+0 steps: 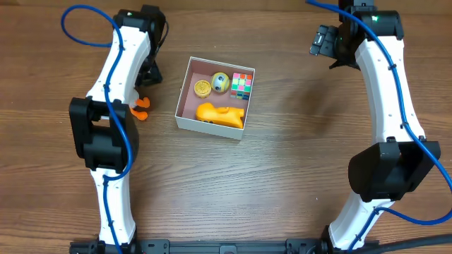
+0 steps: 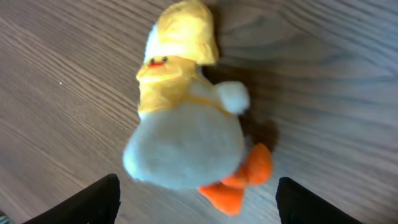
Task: Pack container
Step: 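Move the left gripper to the white duck plush, then grasp the duck plush with the left gripper and lift it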
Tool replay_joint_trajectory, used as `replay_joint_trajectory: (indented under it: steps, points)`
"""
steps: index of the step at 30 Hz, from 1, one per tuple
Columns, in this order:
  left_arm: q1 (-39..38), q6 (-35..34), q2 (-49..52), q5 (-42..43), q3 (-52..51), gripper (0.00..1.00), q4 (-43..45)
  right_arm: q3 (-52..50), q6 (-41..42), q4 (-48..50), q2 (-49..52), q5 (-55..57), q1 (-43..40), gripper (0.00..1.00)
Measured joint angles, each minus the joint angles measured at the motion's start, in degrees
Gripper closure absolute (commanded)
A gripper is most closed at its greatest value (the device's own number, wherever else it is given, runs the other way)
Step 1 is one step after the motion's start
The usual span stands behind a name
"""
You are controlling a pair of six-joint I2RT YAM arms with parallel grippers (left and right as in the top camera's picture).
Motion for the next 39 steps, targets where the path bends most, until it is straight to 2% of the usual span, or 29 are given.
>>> replay_joint_trajectory:
  steps: [7, 13, 14, 15, 18, 24, 31, 35, 39]
  points:
    - [3.43, 0.94, -0.02, 1.46, -6.19, 0.2, 7.96, 0.0, -0.02, 0.0, 0.0, 0.02, 0.0, 0.0]
    - [3.41, 1.75, -0.02, 2.75, -8.85, 0.2, 10.45, 0.0, 0.0, 0.0, 0.0, 0.0, 0.0, 0.0]
    - [3.41, 1.77, -0.02, 2.89, -8.85, 0.23, 10.62, 0.0, 0.02, 0.0, 0.0, 0.02, 0.0, 0.0]
    - [3.41, 1.75, 0.0, 2.93, -8.85, 0.55, 10.69, 0.0, 0.0, 0.0, 0.0, 0.0, 0.0, 0.0]
    - [3.41, 2.01, 0.0, 3.08, -8.85, 0.85, 10.21, 0.0, 0.0, 0.0, 0.0, 0.0, 0.0, 0.0]
    - [3.41, 2.86, -0.02, 3.1, -8.85, 0.95, 10.05, 0.0, -0.02, -0.02, 0.0, 0.02, 0.0, 0.0]
    - [3.41, 2.86, 0.0, 3.67, -7.5, 0.96, 7.06, 0.0, 0.02, 0.0, 0.0, 0.02, 0.0, 0.0]
    - [3.23, 2.89, 0.0, 4.24, 1.11, 0.95, 3.04, 0.0, -0.02, 0.0, 0.0, 0.0, 0.0, 0.0]
    - [2.54, 3.65, -0.02, 5.2, 14.84, 0.91, -0.63, 0.0, 0.0, 0.0, 0.0, 0.0, 0.0, 0.0]
